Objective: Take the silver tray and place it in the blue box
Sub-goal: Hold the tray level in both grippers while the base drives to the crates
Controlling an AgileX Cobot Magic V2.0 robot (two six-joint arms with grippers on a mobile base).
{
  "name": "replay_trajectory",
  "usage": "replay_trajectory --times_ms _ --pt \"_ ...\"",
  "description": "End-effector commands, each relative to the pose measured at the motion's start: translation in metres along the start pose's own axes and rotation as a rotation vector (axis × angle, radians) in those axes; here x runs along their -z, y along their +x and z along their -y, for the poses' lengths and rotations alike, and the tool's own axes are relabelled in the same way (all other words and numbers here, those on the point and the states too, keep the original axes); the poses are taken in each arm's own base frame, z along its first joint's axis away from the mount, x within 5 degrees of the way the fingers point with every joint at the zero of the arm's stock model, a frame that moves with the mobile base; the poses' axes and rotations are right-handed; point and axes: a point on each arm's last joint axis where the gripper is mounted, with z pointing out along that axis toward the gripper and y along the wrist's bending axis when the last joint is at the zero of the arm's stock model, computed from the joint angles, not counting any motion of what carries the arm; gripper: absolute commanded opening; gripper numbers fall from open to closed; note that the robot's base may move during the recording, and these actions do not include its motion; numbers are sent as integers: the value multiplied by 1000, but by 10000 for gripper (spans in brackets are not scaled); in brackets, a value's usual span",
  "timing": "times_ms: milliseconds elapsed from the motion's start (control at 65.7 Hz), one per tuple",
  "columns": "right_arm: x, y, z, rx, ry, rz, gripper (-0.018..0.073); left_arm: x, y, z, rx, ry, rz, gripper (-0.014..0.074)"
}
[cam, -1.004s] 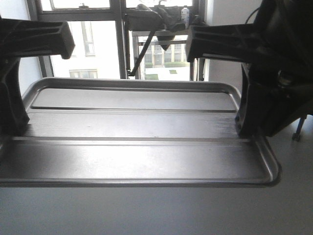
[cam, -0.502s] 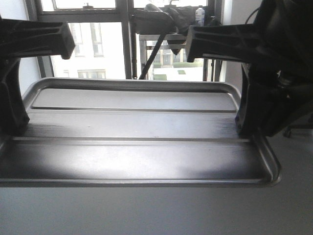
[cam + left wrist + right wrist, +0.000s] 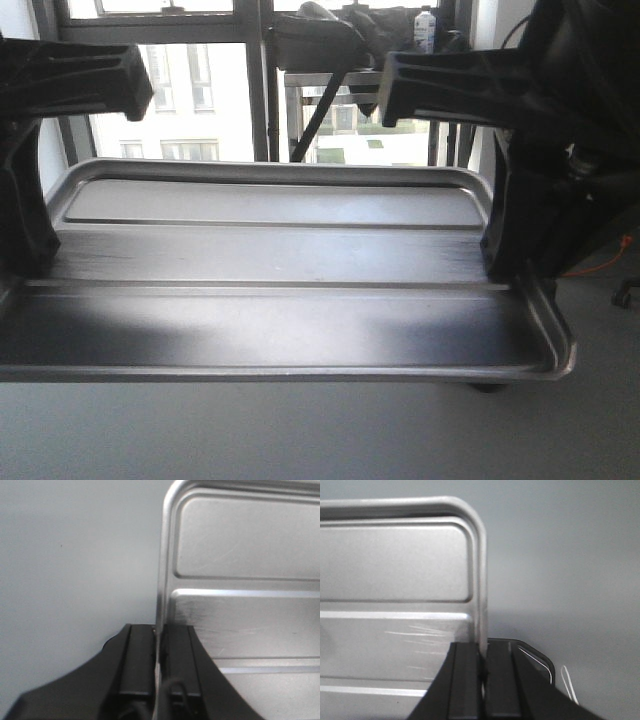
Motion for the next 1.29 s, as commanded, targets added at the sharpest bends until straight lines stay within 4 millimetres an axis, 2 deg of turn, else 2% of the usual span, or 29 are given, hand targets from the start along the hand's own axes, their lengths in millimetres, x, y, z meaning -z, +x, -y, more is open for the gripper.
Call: replay_trajectory --times_ms 0,1278 --pt "12 -9 -2 24 -28 67 57 13 -6 0 1 24 55 -7" --pt "12 -9 -2 24 -28 67 57 13 -6 0 1 24 55 -7"
